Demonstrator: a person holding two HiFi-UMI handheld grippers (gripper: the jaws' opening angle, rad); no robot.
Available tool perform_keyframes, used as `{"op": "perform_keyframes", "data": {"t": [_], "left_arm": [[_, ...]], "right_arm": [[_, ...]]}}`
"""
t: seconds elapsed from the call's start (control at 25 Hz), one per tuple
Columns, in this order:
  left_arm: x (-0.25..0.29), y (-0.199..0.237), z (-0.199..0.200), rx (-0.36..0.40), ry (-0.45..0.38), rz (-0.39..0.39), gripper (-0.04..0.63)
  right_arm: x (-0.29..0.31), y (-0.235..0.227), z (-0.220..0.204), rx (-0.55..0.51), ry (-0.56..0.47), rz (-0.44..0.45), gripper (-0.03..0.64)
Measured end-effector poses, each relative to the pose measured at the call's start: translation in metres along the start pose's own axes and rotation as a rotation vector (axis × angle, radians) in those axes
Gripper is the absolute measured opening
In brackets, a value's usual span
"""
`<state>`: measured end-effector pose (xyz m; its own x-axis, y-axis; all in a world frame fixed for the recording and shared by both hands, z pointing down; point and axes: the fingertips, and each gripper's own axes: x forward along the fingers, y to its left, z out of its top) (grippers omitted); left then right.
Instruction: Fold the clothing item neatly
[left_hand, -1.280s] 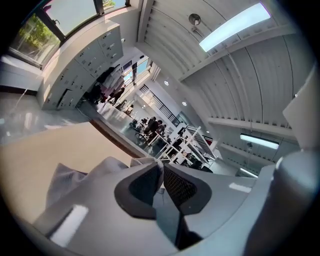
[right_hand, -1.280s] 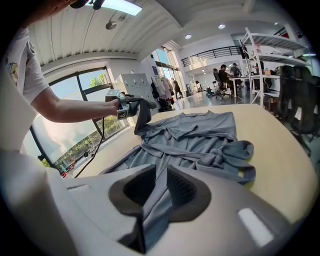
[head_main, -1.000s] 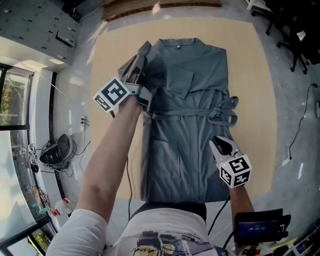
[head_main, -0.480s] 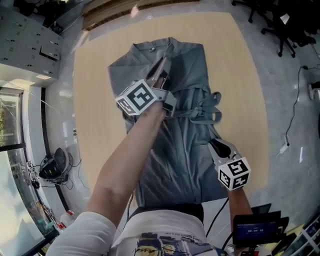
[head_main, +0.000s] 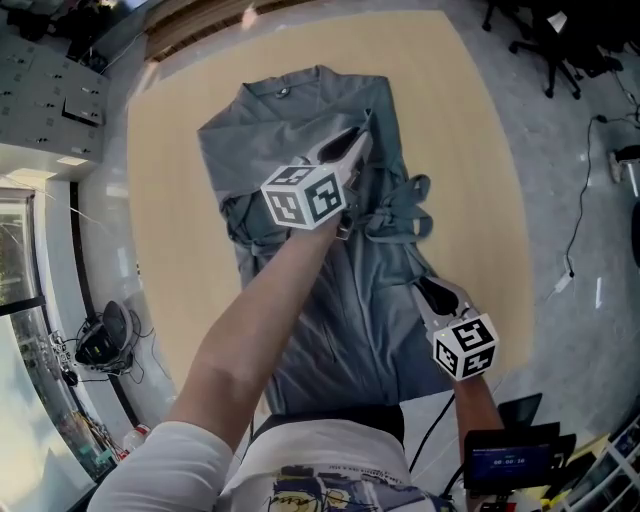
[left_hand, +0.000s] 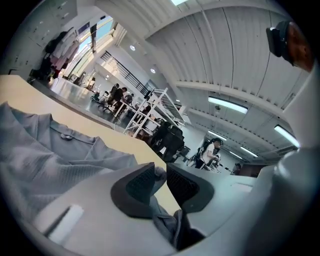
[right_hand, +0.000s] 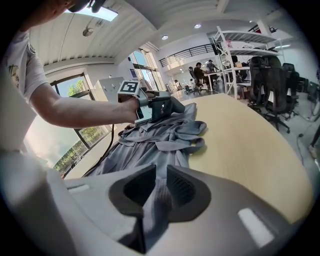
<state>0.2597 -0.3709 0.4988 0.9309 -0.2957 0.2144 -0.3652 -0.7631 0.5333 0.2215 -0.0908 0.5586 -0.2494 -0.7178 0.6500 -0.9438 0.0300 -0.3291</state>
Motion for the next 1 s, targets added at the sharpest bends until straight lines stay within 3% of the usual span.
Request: {"op": "perform_keyframes", "data": {"t": [0.16,0.28,0.64,1.0], "left_arm": [[0.002,-0.018,-0.003,0.061,0.03,-0.063,0.147],[0.0,-0.032,-0.006,0.107,0.046,-0.095,0.161],[-0.055,-0.051,0.005,0.175,0.011,-0.099,0.133],[-0.165,-0.07,0.017,0.27,-0.044,-0.05,0.071]], "right_arm": [[0.002,0.004,0.004,-0.006,-0.003,0.011,0.06],[0.003,0.008,0.005,-0.032,-0.004,0.025,0.06],[-0.006,0.031,0.011,-0.099,-0.031,0.03,0.06],[-0.038,0.074,0.009,-0.187,-0.081,0.004,0.06]]}}
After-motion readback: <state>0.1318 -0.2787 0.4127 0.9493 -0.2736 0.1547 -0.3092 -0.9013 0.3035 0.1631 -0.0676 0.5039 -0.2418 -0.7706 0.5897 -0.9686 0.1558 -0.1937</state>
